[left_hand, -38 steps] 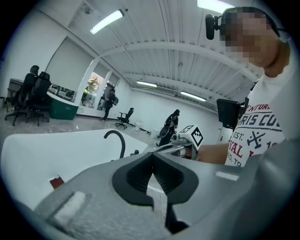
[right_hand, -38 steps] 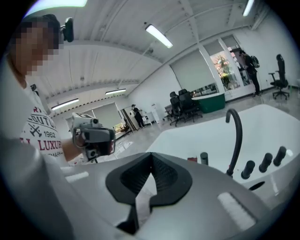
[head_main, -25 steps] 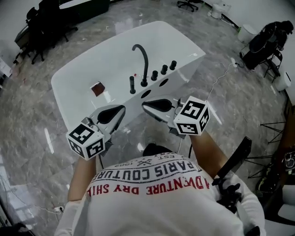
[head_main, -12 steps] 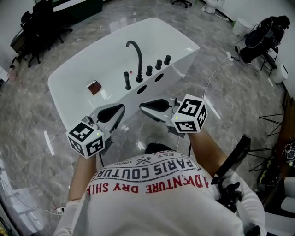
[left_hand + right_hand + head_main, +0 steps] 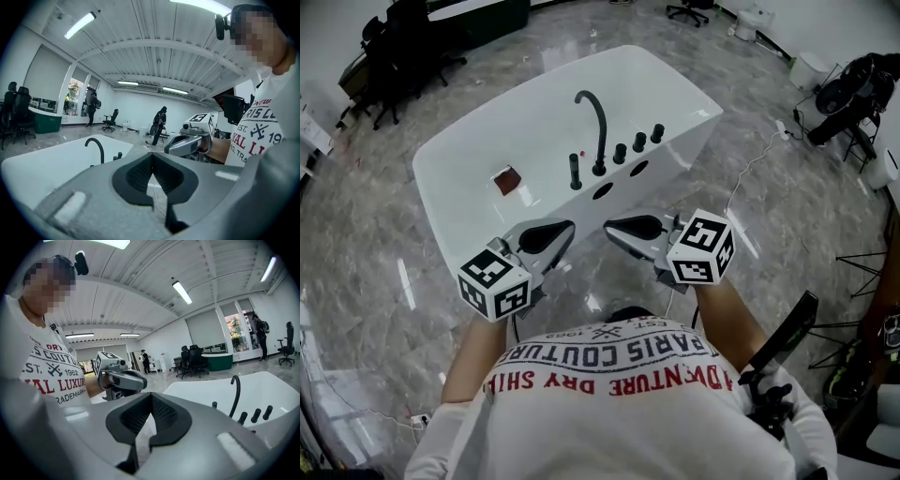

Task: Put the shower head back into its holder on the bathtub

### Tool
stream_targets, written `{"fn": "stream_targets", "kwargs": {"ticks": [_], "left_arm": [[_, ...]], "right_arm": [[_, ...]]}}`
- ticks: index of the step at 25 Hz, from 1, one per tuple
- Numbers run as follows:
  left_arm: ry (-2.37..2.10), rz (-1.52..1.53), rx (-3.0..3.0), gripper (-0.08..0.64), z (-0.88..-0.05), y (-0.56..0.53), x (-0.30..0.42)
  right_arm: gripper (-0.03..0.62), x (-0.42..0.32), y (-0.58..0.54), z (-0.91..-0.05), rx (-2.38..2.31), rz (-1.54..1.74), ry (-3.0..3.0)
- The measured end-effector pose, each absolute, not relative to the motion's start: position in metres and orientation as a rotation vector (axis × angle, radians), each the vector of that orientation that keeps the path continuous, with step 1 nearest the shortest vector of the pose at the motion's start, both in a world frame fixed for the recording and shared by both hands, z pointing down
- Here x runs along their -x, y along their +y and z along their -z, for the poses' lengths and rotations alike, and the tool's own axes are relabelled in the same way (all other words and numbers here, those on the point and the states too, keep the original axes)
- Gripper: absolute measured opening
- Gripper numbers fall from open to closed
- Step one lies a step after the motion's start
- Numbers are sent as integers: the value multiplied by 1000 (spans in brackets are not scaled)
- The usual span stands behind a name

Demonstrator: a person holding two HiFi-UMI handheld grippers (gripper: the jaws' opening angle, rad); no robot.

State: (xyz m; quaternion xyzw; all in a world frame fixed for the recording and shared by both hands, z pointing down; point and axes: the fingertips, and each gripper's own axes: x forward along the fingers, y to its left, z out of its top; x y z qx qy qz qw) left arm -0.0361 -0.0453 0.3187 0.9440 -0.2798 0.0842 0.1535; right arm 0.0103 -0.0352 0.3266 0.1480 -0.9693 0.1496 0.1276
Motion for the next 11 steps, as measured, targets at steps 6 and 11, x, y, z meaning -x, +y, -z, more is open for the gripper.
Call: {"fn": "stream_targets", "kwargs": {"ticks": [6,11], "left_arm": [[-783,-252,-2704,3,-340,-47,36],[-772,-259,-2705,3,-341,-44,32]], "right_arm": [[3,-9,-37,-345,-442,-464,-2838],[2,-13,-34,-345,-434,-504,-2848]]}}
